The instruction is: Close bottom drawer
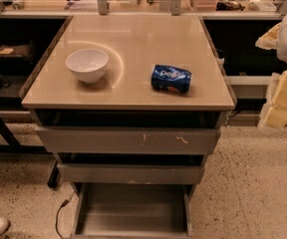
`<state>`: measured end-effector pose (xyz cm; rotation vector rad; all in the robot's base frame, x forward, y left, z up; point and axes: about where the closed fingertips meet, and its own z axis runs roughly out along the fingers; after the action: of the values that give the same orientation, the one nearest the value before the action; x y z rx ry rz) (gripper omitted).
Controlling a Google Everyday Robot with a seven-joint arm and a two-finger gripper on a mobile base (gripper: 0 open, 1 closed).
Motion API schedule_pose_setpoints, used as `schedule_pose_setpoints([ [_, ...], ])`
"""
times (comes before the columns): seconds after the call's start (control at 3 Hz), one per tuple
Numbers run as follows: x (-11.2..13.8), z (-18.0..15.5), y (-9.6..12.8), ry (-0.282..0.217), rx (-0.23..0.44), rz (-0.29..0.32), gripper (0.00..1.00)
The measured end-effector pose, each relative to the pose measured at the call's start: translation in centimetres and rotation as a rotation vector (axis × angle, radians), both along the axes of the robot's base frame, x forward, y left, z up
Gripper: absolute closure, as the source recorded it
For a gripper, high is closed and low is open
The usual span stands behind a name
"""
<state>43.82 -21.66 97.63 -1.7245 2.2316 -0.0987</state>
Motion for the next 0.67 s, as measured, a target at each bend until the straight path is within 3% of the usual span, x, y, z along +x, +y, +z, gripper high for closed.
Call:
schedule_pose_setpoints([
  [0.33, 0.0, 0.0, 0.0, 0.0, 0.0, 0.0, 0.0],
  [0.67, 0.0, 0.0, 0.0, 0.0, 0.0, 0.0, 0.18],
])
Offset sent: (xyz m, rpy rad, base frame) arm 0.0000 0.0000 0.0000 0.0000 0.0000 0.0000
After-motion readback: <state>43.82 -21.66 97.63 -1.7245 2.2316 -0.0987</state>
